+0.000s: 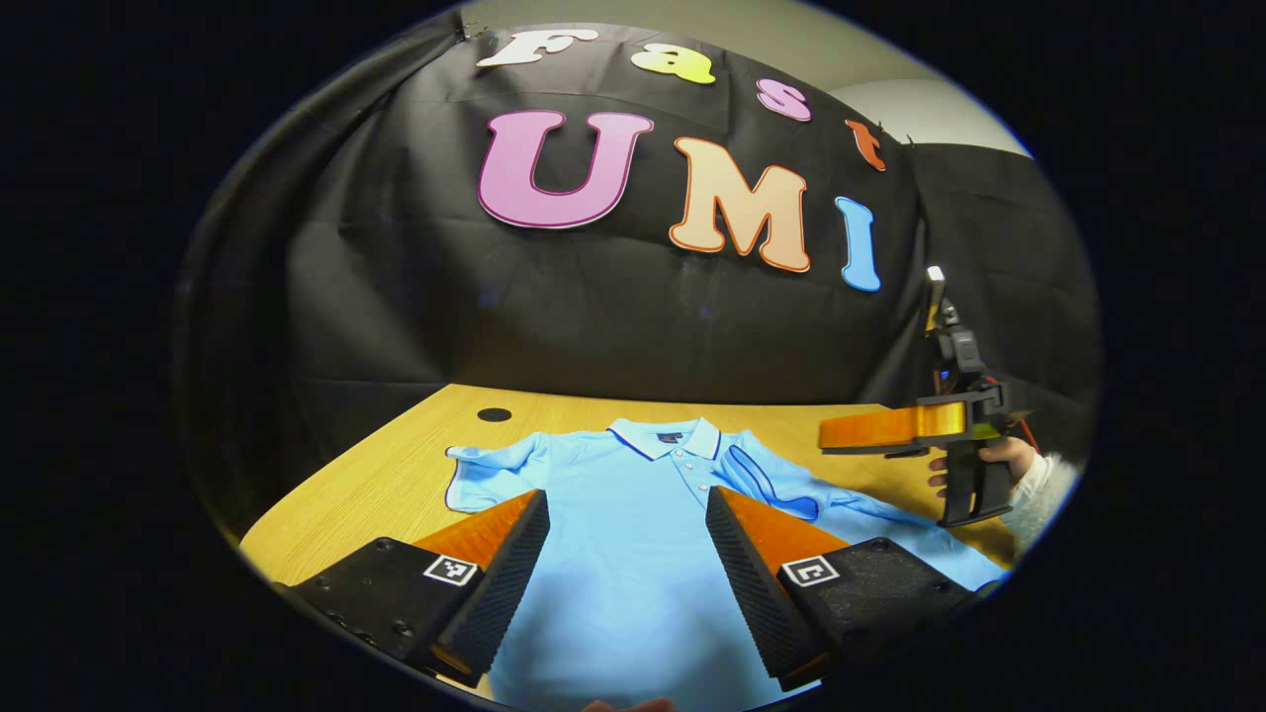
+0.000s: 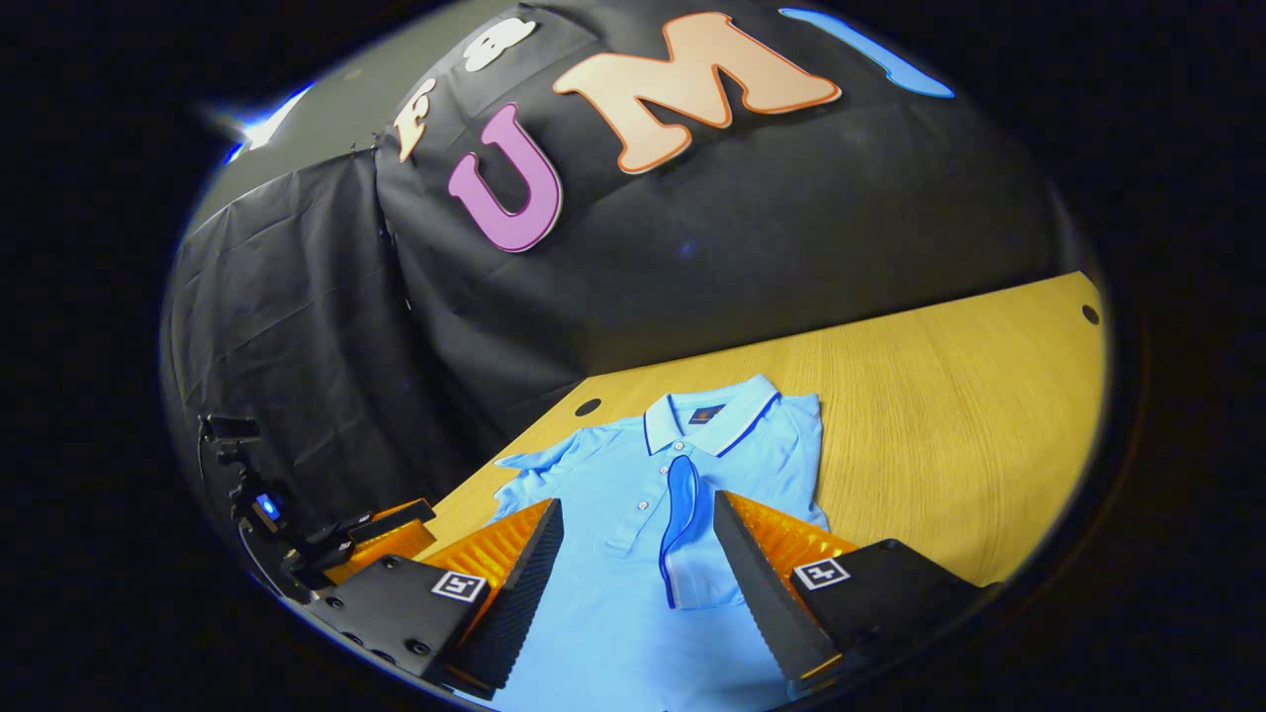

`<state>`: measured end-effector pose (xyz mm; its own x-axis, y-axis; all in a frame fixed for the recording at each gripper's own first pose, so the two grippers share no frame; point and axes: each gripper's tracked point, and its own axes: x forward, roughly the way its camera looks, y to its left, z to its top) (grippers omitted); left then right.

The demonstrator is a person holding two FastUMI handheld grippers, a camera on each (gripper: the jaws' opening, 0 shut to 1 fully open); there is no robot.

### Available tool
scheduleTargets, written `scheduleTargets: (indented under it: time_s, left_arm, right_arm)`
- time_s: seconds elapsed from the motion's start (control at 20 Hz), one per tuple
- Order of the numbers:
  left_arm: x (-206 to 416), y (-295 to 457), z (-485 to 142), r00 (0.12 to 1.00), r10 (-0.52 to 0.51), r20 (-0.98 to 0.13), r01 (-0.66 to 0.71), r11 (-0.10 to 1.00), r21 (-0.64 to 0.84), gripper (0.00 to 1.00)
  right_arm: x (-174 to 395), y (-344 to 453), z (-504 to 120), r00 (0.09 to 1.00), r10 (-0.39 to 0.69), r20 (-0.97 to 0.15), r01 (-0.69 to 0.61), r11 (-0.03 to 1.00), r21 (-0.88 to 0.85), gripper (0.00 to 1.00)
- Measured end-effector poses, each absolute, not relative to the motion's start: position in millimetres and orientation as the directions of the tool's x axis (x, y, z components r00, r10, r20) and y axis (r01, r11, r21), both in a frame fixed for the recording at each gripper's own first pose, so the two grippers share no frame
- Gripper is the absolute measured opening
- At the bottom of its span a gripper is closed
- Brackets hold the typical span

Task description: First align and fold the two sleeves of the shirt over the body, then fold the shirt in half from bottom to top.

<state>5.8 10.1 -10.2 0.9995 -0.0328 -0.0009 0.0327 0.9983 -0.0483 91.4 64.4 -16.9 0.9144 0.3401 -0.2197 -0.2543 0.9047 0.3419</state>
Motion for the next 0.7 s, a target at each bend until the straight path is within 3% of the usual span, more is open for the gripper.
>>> scheduleTargets:
  time_s: [0.4, 0.7]
  left_arm:
    - [22, 70, -6, 0.994, 0.072, -0.084, -0.067, 0.996, 0.066, 0.95]
    - [73, 107, -16, 0.981, 0.091, -0.172, -0.088, 0.996, 0.026, 0.95]
  right_arm:
    - [34, 75, 0, 0.925, 0.363, -0.117, -0.329, 0.915, 0.234, 0.97]
    - [12, 47, 18, 0.948, 0.316, -0.047, -0.302, 0.933, 0.197, 0.97]
